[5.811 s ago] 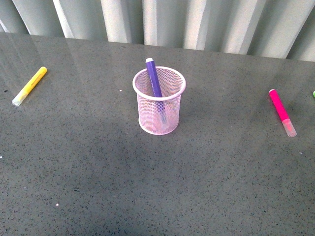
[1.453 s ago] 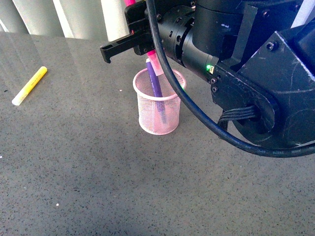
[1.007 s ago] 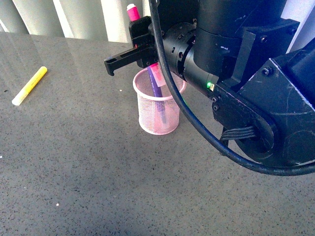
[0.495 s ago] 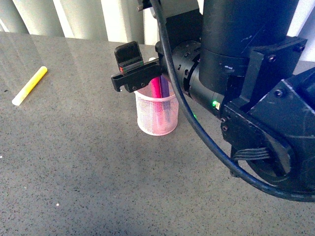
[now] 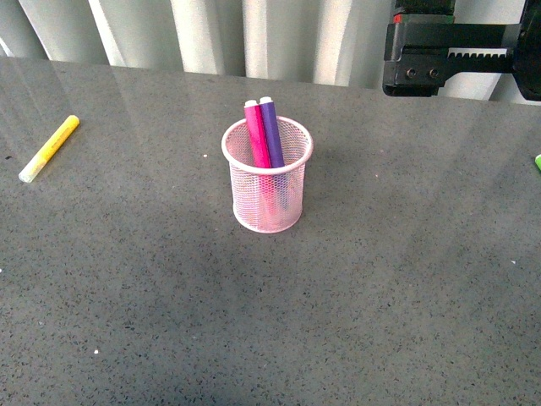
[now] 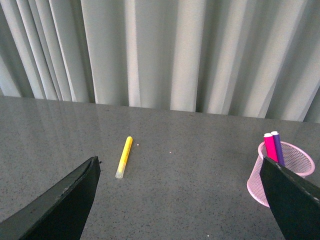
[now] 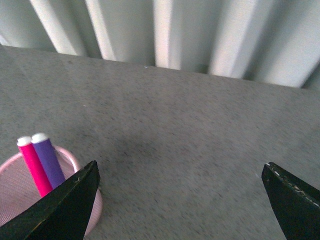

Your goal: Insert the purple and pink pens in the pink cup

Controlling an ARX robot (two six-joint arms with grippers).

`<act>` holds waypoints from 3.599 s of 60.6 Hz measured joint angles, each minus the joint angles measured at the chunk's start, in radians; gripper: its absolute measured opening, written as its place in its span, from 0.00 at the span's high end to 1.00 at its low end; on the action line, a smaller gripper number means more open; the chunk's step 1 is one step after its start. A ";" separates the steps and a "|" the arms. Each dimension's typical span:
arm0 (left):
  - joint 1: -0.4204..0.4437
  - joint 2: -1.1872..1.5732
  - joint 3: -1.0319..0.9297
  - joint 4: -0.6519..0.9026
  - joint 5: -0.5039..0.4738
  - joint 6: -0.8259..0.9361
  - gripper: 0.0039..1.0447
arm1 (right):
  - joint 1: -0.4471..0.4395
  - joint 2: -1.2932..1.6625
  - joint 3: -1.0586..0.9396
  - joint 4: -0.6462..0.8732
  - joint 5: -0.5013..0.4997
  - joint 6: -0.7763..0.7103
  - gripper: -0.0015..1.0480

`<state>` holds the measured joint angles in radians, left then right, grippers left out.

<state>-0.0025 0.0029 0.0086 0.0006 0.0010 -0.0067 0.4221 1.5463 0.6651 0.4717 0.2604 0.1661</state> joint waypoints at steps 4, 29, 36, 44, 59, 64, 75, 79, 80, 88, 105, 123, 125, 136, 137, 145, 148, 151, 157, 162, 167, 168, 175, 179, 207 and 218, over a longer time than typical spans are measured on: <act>0.000 0.000 0.000 0.000 -0.001 0.000 0.06 | 0.003 0.019 -0.023 0.083 0.045 -0.023 0.10; 0.000 0.000 0.000 0.000 -0.002 0.000 0.06 | -0.185 -0.205 -0.472 0.651 -0.037 -0.163 0.85; 0.000 0.000 0.000 0.000 -0.002 0.000 0.06 | -0.234 -0.334 -0.532 0.593 -0.083 -0.167 0.97; 0.000 0.000 0.000 0.000 -0.001 0.000 0.06 | -0.273 -0.444 -0.578 0.523 -0.116 -0.166 0.97; 0.000 0.000 0.000 0.000 -0.001 0.000 0.06 | -0.342 -0.690 -0.634 0.337 -0.183 -0.166 0.97; 0.000 0.000 0.000 0.000 -0.001 0.000 0.06 | -0.402 -0.765 -0.638 0.273 -0.256 -0.166 0.97; 0.000 0.000 0.000 0.000 -0.001 0.000 0.06 | -0.420 -0.922 -0.641 0.137 -0.259 -0.166 0.97; 0.000 0.000 0.000 0.000 -0.001 0.000 0.06 | -0.420 -0.963 -0.642 0.100 -0.259 -0.166 0.97; 0.000 0.000 0.000 0.000 -0.002 0.000 0.06 | -0.420 -0.977 -0.642 0.088 -0.259 -0.166 0.97; 0.000 0.000 0.000 0.000 -0.001 0.000 0.06 | -0.420 -1.056 -0.642 0.014 -0.259 -0.166 0.97; 0.000 0.000 0.000 0.000 -0.001 0.000 0.06 | -0.420 -1.216 -0.643 -0.139 -0.259 -0.166 0.97; 0.000 0.000 0.000 0.000 -0.001 0.000 0.06 | -0.420 -1.329 -0.643 -0.251 -0.259 -0.166 0.97; 0.000 0.000 0.000 0.000 -0.001 0.000 0.06 | -0.420 -1.339 -0.643 -0.261 -0.259 -0.166 0.97; 0.000 0.000 0.000 0.000 -0.001 0.000 0.06 | -0.420 -1.451 -0.642 -0.401 -0.259 -0.166 0.97; 0.000 0.000 0.000 0.000 -0.001 0.000 0.06 | -0.420 -1.478 -0.642 -0.436 -0.259 -0.166 0.97; 0.000 -0.002 0.000 0.000 -0.001 0.000 0.06 | -0.420 -1.542 -0.642 -0.470 -0.259 -0.166 0.97; 0.000 -0.001 0.000 0.000 -0.001 0.000 0.06 | -0.420 -1.542 -0.642 -0.471 -0.259 -0.166 0.97; 0.000 -0.001 0.000 0.000 -0.002 0.000 0.06 | -0.420 -1.542 -0.642 -0.471 -0.259 -0.166 0.97; 0.000 -0.001 0.000 0.000 -0.002 0.000 0.06 | -0.420 -1.542 -0.642 -0.471 -0.259 -0.166 0.97; 0.000 -0.001 0.000 0.000 -0.001 0.000 0.06 | -0.420 -1.542 -0.642 -0.471 -0.258 -0.166 0.89; 0.000 -0.001 0.000 0.000 -0.001 0.000 0.06 | -0.420 -1.542 -0.642 -0.471 -0.259 -0.166 0.76; 0.000 -0.001 0.000 0.000 -0.001 0.000 0.06 | -0.420 -1.542 -0.642 -0.471 -0.259 -0.166 0.72; 0.000 -0.001 0.000 0.000 -0.001 0.000 0.06 | -0.420 -1.542 -0.642 -0.471 -0.259 -0.166 0.54; 0.000 -0.001 0.000 0.000 -0.001 0.000 0.06 | -0.420 -1.542 -0.642 -0.471 -0.259 -0.166 0.44; 0.000 -0.001 0.000 0.000 -0.001 0.000 0.06 | -0.420 -1.542 -0.642 -0.471 -0.259 -0.166 0.07; 0.000 -0.001 0.000 0.000 -0.002 0.000 0.06 | -0.420 -1.542 -0.642 -0.471 -0.259 -0.166 0.07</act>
<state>-0.0025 0.0021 0.0086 0.0006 -0.0006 -0.0071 0.0025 0.0044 0.0227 0.0006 0.0017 0.0006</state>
